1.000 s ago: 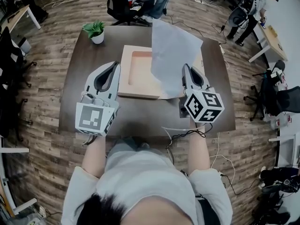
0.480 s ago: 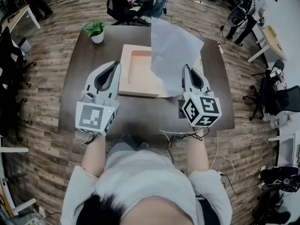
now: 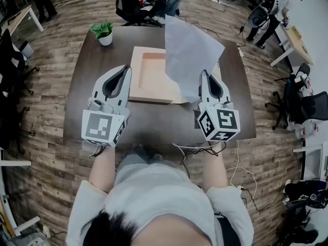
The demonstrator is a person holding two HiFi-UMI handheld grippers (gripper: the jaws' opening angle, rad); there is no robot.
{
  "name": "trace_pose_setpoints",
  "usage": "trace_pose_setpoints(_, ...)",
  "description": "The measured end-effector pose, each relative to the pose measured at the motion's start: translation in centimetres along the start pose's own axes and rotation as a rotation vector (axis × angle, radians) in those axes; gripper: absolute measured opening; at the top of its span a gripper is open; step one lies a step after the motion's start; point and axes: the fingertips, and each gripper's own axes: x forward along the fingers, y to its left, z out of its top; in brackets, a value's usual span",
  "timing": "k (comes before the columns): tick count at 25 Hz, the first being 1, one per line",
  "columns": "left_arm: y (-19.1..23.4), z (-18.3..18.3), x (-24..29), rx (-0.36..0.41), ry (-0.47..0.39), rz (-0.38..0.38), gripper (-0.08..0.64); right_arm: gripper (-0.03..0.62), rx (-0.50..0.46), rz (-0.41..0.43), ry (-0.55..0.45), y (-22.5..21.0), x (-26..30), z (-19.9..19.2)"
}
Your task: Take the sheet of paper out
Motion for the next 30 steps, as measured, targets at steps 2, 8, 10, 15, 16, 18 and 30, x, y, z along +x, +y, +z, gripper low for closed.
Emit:
trace_pose_setpoints(2, -0.1, 0.0, -0.1, -0.003, -0.001, 0.003, -0.003, 0.014, -0.004, -0.002, -0.011, 0.0, -0.3, 0.2)
trace_pose_setpoints(8, -0.4, 0.1, -0.5, 0.0, -0.001, 0.007, -0.003, 0.014, -0.004, -0.01, -0.045, 0.0, -1.1, 0.8)
trace_pose_setpoints(10, -0.4, 0.2, -0.5, 0.002, -0.004, 0.007, -0.003, 0.014, -0.001, -0.013, -0.053, -0.1, -1.2, 0.9)
trace_pose_setpoints(15, -0.2, 0.1, -0.5, -0.001, 0.001, 0.013, -0.003, 0.014, 0.005, -0.02, -0.067, -0.1, -1.2, 1.1)
trace_pose_setpoints(16, -0.1, 0.0, -0.4, -0.002, 0.001, 0.012, -0.003, 0.014, 0.005, -0.021, -0.07, -0.2, -1.2, 1.2)
trace_pose_setpoints(18, -0.2, 0.0, -0.3, -0.002, 0.002, 0.012, -0.003, 0.014, 0.002, -0.024, -0.075, -0.2, -1.2, 1.2)
trace_pose_setpoints(30, -0.7, 0.0, 0.2, 0.005, 0.004, 0.007, -0.003, 0.014, -0.006, -0.023, -0.086, -0.6, -1.3, 1.0)
